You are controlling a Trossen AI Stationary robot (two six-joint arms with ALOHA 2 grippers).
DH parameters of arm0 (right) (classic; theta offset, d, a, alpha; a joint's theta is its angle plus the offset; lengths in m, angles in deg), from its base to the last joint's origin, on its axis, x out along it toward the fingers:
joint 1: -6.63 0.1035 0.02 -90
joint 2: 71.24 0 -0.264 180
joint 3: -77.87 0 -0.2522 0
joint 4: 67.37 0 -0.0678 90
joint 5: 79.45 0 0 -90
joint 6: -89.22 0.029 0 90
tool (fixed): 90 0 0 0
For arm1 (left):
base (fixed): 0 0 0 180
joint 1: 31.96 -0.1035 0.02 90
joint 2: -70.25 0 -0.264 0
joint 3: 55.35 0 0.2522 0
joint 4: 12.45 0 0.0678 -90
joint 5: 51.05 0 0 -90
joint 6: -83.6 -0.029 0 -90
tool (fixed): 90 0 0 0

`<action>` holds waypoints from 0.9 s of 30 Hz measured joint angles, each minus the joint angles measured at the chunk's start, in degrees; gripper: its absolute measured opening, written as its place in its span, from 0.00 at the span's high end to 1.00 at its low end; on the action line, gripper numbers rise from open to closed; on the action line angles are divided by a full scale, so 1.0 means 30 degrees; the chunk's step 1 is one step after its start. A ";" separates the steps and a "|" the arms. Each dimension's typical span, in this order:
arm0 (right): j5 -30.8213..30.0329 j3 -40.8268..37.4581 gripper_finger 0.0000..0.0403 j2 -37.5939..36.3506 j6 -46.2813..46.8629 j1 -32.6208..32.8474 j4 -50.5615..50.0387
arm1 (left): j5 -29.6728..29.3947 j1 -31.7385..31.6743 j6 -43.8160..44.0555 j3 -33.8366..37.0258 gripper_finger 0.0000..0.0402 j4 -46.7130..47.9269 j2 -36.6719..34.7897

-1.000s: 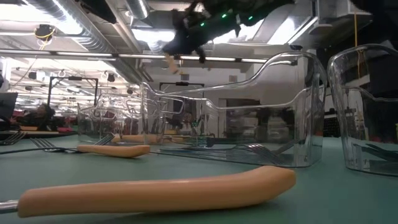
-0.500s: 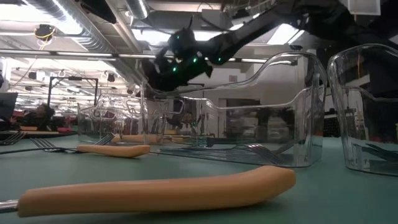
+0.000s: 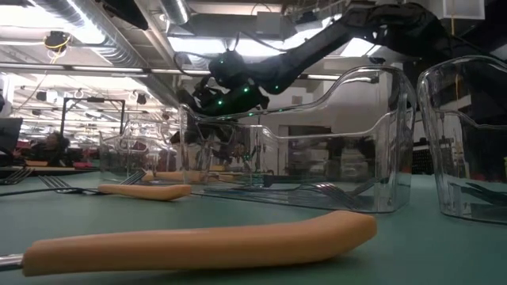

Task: Sort silverware by color (type)
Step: Put the yellow fork into the top transparent bin

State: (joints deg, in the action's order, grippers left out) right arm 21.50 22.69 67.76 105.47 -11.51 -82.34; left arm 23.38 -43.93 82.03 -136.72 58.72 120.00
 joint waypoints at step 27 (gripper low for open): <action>-0.0435 0.0142 0.83 -0.0036 -0.0034 0.0186 -0.0676 | -0.0008 0.0242 0.6798 0.0016 0.80 0.3194 0.0000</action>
State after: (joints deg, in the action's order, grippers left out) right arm 20.19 23.12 67.65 105.36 -10.95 -84.37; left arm 23.35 -43.20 102.43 -136.68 68.30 120.00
